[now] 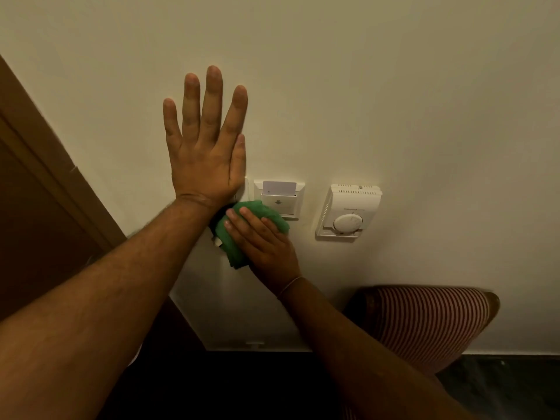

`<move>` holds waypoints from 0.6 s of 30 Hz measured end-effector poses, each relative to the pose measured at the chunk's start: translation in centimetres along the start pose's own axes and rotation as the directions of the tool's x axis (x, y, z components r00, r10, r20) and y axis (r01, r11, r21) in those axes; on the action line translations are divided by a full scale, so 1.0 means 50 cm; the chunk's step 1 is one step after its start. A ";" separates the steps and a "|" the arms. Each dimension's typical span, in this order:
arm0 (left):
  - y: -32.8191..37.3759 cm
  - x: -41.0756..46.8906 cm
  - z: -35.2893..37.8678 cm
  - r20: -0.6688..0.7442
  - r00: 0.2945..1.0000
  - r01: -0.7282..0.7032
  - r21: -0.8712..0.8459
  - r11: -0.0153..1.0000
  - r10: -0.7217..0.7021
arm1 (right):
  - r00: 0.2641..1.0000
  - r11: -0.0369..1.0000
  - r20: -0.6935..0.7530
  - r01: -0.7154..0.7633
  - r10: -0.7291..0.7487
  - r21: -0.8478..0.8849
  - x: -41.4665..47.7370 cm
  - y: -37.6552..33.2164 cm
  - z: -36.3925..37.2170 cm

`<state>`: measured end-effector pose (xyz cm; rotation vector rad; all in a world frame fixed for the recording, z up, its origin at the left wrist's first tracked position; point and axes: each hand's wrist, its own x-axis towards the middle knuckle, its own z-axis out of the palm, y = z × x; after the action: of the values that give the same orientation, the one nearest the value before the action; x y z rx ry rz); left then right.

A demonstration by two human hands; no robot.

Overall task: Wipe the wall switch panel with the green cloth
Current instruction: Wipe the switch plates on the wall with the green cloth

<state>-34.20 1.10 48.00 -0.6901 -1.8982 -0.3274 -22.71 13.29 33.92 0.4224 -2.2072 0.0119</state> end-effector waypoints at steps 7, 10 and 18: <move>-0.003 0.003 -0.003 0.030 1.000 0.009 0.037 0.999 -0.010 | 0.972 0.971 -0.027 -0.231 0.233 0.052 -0.070 0.032 -0.044; -0.004 0.003 -0.003 0.036 0.999 0.001 0.052 0.999 -0.003 | 0.944 0.940 0.034 -0.331 0.330 0.082 -0.113 0.044 -0.067; 0.014 -0.029 -0.037 0.136 0.987 0.085 -0.012 0.996 -0.082 | 0.893 0.871 0.151 -0.447 0.423 0.202 -0.250 -0.003 -0.137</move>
<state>-31.98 0.24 47.43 -0.6600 -2.0592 -0.3588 -10.35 17.91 28.60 0.0382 -2.3681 0.5086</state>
